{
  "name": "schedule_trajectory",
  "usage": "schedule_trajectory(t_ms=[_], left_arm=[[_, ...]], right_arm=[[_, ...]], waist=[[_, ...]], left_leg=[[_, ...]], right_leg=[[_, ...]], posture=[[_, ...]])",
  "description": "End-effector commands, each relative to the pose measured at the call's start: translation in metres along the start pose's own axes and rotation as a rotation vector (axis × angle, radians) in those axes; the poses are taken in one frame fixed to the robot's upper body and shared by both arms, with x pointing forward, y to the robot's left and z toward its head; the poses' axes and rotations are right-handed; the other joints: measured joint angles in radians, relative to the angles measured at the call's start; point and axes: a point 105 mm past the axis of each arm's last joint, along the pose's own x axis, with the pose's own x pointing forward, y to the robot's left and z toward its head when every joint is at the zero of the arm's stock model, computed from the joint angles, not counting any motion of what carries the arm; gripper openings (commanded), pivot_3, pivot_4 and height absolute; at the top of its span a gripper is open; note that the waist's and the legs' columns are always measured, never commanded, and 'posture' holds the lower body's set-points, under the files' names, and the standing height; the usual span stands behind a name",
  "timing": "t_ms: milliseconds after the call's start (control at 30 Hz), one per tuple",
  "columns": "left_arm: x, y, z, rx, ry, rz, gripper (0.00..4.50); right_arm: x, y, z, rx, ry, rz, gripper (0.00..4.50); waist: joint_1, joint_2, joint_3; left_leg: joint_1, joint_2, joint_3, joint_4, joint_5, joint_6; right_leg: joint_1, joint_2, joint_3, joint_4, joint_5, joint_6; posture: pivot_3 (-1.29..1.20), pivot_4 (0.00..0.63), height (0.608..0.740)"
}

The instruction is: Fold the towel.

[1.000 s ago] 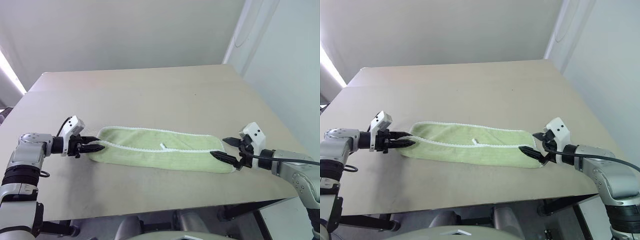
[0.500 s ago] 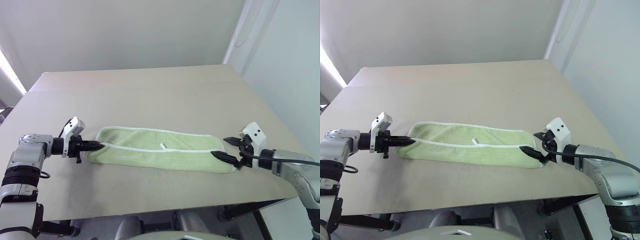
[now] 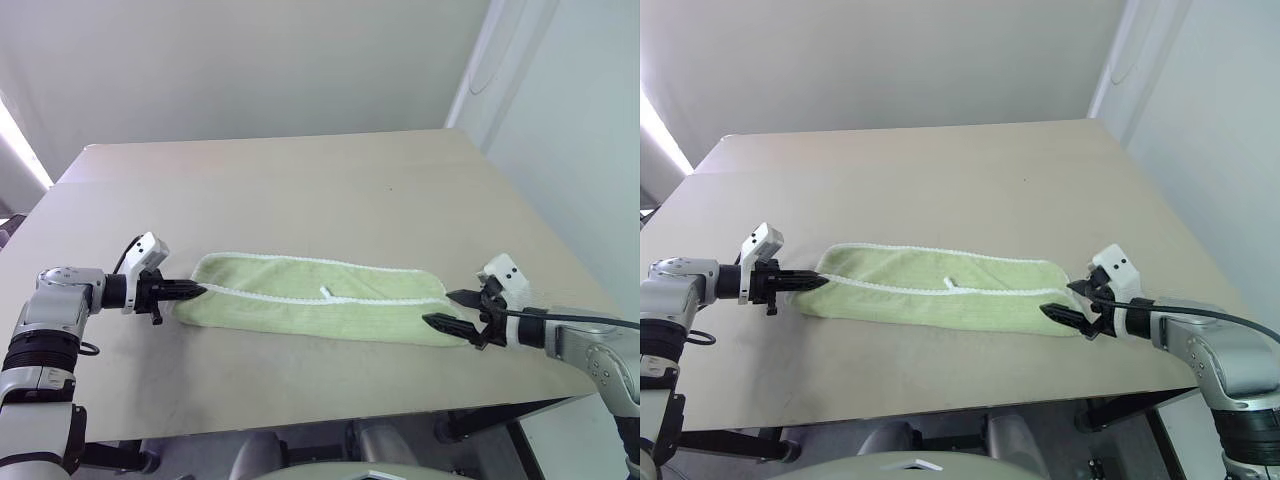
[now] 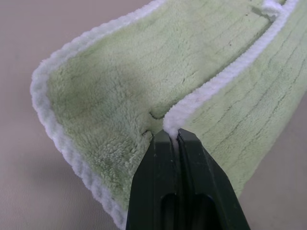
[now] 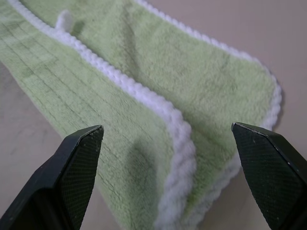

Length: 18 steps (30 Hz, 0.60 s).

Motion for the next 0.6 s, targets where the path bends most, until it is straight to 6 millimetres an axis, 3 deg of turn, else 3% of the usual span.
schedule_trajectory(t_ms=[33,433,600], left_arm=[[-0.005,0.003,0.011,0.036,-0.016,0.020,0.00],[-0.007,0.006,0.011,0.039,-0.011,0.044,0.00],[-0.010,0.019,0.029,0.045,-0.102,0.122,0.00]], right_arm=[[-0.004,-0.003,0.009,-0.030,-0.021,-0.017,4.08],[-0.006,0.002,0.015,-0.100,-0.066,-0.022,0.02],[-0.008,-0.003,0.034,-0.139,-0.146,-0.049,0.02]], waist=[[0.000,0.000,0.000],[0.000,0.000,0.000],[0.001,0.000,0.000]], left_leg=[[0.000,0.000,0.000,0.000,0.000,0.000],[0.000,0.000,0.000,0.000,0.000,0.000],[0.000,0.000,0.000,0.000,0.000,0.000]], right_leg=[[0.000,0.000,0.000,0.000,0.000,0.000],[0.000,0.000,0.000,0.000,0.000,0.000],[0.000,0.000,0.000,0.000,0.000,0.000]], posture=[[0.00,0.000,0.712],[0.00,0.000,0.712],[0.00,0.000,0.712]])
